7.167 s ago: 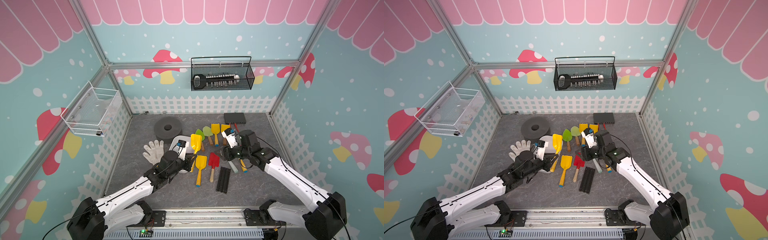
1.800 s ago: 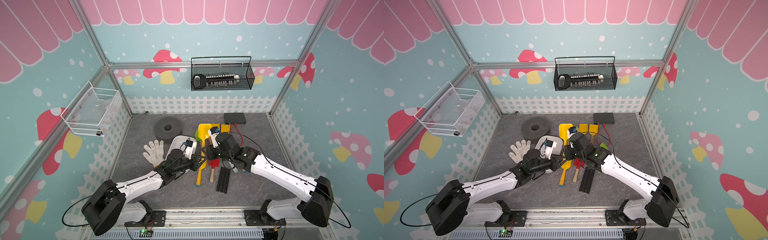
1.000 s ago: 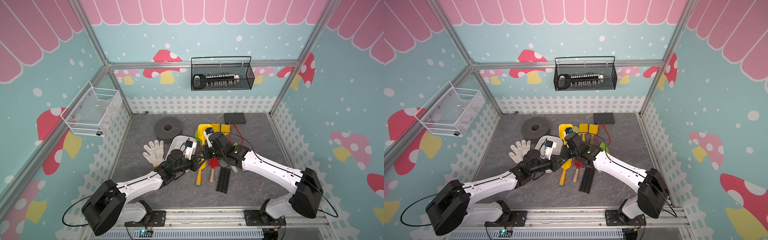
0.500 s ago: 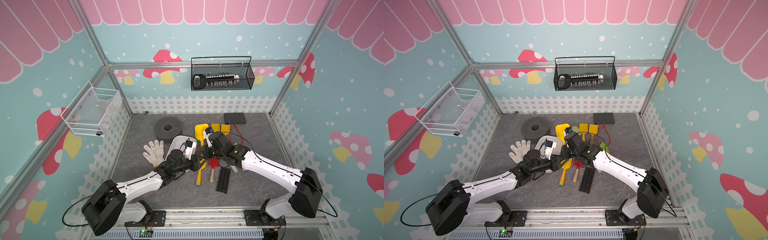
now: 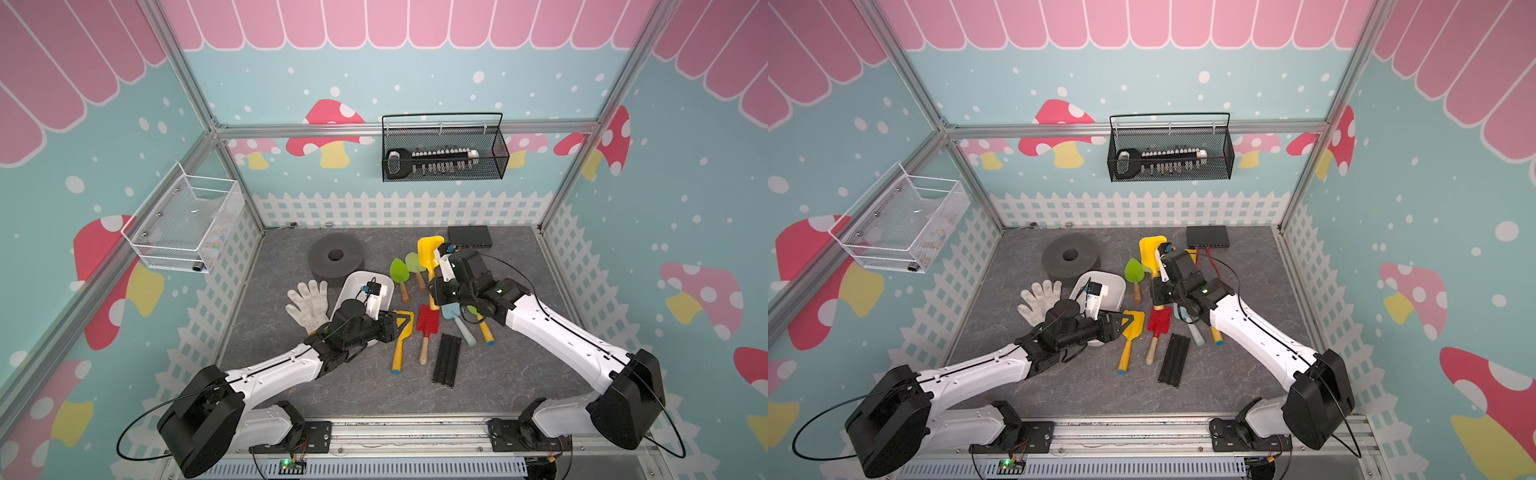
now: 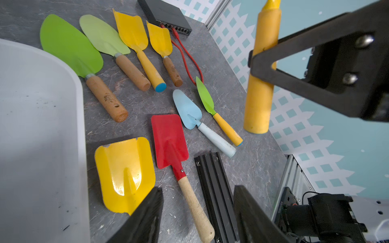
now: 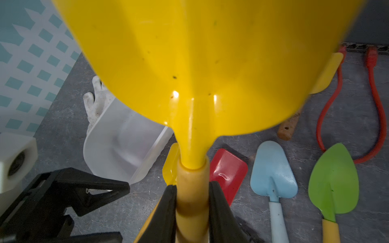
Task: Take the shovel out of the storage box
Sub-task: Place the shovel at the center of the board.
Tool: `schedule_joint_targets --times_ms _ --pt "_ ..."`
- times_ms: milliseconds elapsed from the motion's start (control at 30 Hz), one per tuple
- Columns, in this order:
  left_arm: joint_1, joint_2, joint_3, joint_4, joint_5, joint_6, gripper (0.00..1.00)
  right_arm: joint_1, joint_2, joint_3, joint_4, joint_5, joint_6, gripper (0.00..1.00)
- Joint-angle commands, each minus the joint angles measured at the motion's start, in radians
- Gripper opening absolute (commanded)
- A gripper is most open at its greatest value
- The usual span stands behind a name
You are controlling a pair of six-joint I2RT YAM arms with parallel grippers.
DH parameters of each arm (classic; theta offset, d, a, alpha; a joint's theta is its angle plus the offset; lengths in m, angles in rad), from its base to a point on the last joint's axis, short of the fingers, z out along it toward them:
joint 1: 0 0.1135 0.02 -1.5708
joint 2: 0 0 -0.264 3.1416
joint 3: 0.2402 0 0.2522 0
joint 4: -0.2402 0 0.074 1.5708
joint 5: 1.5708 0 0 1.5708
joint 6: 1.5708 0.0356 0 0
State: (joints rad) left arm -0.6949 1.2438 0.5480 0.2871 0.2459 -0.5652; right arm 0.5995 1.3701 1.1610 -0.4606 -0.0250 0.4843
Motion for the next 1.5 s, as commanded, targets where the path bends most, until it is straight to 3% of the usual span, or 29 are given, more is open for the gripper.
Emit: schedule_joint_targets --times_ms 0,333,667,1133,1467 --pt "0.005 0.002 0.043 -0.076 -0.050 0.042 0.58 -0.053 -0.029 -0.023 -0.081 -0.033 -0.093 0.15" --pt "0.008 -0.027 0.042 -0.125 -0.122 0.073 0.59 -0.258 -0.038 -0.097 -0.149 -0.090 -0.226 0.17" --pt "0.009 -0.019 0.044 -0.138 -0.138 0.071 0.59 -0.418 0.096 -0.130 -0.183 -0.102 -0.299 0.14" --pt "0.012 -0.009 0.049 -0.141 -0.128 0.066 0.59 -0.504 0.196 -0.162 -0.172 0.061 -0.306 0.12" --pt "0.011 -0.018 0.047 -0.142 -0.116 0.057 0.59 -0.566 0.273 -0.150 -0.164 -0.020 -0.319 0.14"
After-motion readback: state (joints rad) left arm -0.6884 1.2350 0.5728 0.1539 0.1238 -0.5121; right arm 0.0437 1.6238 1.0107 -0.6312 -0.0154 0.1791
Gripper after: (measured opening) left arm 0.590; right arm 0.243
